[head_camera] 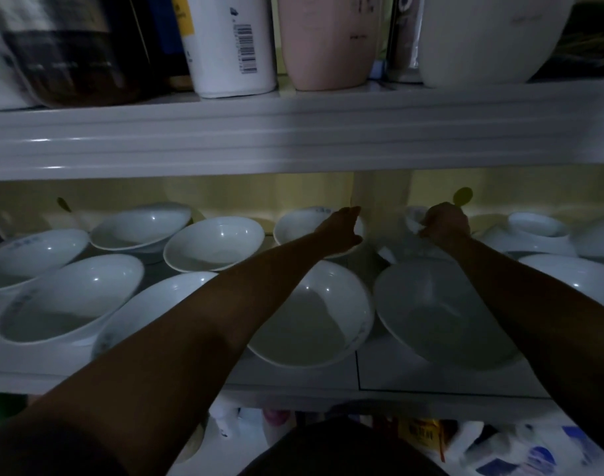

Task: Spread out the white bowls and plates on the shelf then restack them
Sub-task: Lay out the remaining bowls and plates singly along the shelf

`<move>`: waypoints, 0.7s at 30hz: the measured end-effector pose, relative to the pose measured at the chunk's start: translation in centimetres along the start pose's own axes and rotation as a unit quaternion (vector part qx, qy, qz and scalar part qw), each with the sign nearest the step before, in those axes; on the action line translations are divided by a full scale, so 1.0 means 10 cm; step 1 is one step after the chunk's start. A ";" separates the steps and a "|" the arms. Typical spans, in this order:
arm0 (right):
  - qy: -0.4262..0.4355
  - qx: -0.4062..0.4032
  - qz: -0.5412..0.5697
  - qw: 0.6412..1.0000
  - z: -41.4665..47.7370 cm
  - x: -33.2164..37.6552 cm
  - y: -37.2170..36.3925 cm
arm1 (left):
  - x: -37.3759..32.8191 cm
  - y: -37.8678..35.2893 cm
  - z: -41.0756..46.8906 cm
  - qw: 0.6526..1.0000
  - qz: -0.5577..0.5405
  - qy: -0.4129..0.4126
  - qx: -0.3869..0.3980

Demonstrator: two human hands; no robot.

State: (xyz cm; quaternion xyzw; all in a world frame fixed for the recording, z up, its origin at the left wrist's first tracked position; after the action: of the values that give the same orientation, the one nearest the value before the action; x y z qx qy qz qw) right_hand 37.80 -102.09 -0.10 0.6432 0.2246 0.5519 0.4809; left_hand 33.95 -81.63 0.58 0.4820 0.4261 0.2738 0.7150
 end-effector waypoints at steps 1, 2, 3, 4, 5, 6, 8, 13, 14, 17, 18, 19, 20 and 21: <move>-0.017 -0.004 0.041 0.999 0.00 -0.02 0.06 | -0.02 0.01 0.00 0.999 -0.030 0.014 -0.016; -0.030 -0.008 0.085 0.996 0.01 -0.05 0.12 | -0.03 0.02 0.01 0.997 -0.061 0.029 -0.031; -0.041 -0.008 0.130 0.991 0.00 -0.06 0.17 | -0.05 0.02 0.02 0.994 -0.089 0.042 -0.044; -0.050 -0.003 0.175 0.983 0.01 -0.08 0.21 | -0.08 0.02 0.04 0.992 -0.107 0.046 -0.052; -0.063 0.012 0.217 0.974 0.01 -0.10 0.24 | -0.11 0.00 0.07 0.991 -0.113 0.044 -0.052; -0.077 0.035 0.266 0.960 0.01 -0.12 0.25 | -0.15 -0.02 0.10 0.992 -0.113 0.036 -0.046; -0.121 0.107 0.377 0.912 -0.01 -0.15 0.21 | -0.26 -0.04 0.13 0.992 -0.120 0.021 -0.041; -0.176 0.232 0.524 0.801 -0.16 -0.17 -0.02 | -0.42 -0.08 0.16 0.986 -0.147 -0.007 -0.079; -0.178 0.245 0.537 0.788 -0.19 -0.18 -0.03 | -0.42 -0.08 0.16 0.984 -0.153 -0.012 -0.088; -0.184 0.272 0.508 0.797 -0.24 -0.19 -0.05 | -0.47 -0.06 0.14 0.991 -0.103 -0.030 -0.085; -0.189 0.273 0.477 0.814 -0.24 -0.20 -0.04 | -0.49 -0.06 0.14 0.994 -0.064 -0.042 -0.081; -0.193 0.270 0.434 0.837 -0.24 -0.23 -0.04 | -0.53 -0.06 0.13 0.996 -0.025 -0.057 -0.071; -0.202 0.265 0.398 0.855 -0.25 -0.23 0.00 | -0.57 -0.07 0.10 0.995 0.021 -0.076 -0.056; -0.210 0.261 0.382 0.862 -0.26 -0.24 0.03 | -0.62 -0.10 0.08 0.993 0.067 -0.094 -0.032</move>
State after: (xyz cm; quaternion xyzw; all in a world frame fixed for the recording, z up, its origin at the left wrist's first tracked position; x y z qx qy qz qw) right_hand 34.61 -103.19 -1.19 0.8811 -0.0092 0.4654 0.0833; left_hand 31.64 -87.39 1.90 0.5097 0.3146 0.2877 0.7473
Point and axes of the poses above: each hand's wrist, its own z-axis towards the middle knuckle, its own y-axis out of the back of the hand, x = y × z, the point moved 4 cm from there along z, towards the middle knuckle, and after that the axes turned 14 degrees about -y, right-handed, at the moved point
